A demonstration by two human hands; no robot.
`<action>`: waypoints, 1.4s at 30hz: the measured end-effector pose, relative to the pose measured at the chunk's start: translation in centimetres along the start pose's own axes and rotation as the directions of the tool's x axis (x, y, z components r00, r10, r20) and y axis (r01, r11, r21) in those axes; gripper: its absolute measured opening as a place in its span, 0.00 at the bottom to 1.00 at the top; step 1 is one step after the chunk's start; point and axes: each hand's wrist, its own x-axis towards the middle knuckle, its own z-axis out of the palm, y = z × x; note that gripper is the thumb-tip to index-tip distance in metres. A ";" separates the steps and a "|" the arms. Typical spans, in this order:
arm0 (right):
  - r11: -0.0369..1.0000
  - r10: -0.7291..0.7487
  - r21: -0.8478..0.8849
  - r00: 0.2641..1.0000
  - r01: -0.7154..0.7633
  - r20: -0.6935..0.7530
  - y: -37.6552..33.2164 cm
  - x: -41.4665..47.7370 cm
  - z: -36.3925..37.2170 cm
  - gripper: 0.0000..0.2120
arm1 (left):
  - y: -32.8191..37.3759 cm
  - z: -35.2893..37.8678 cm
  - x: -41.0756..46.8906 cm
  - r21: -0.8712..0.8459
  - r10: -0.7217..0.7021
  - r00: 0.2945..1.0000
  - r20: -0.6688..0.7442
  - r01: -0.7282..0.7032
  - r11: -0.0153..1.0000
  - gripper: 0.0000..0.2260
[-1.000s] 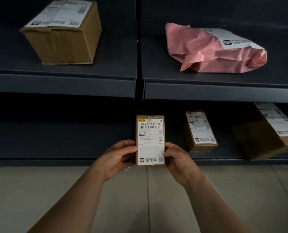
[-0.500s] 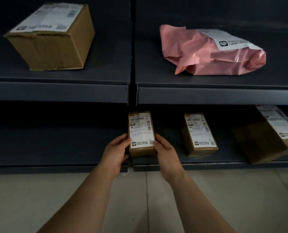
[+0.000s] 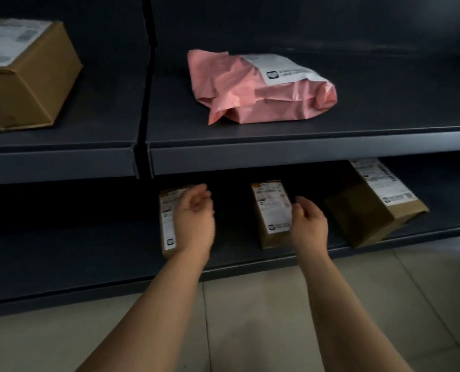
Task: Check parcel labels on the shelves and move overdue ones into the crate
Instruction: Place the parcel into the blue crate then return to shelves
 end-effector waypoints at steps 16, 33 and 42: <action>0.927 0.232 0.187 0.890 -0.324 0.393 2.3 -1.4 -3.5 0.07 | -4.9 2.6 -1.7 0.161 -0.527 0.769 0.362 0.505 0.848 0.11; 0.891 0.162 0.304 0.862 -0.337 0.481 2.5 -0.6 -7.5 0.13 | -5.2 2.7 -2.8 -0.024 -0.392 0.711 0.584 0.497 0.867 0.20; 0.907 0.149 0.291 0.881 -0.303 0.450 2.7 -0.2 -7.1 0.13 | -5.5 2.9 -2.2 -0.038 -0.401 0.710 0.578 0.515 0.856 0.20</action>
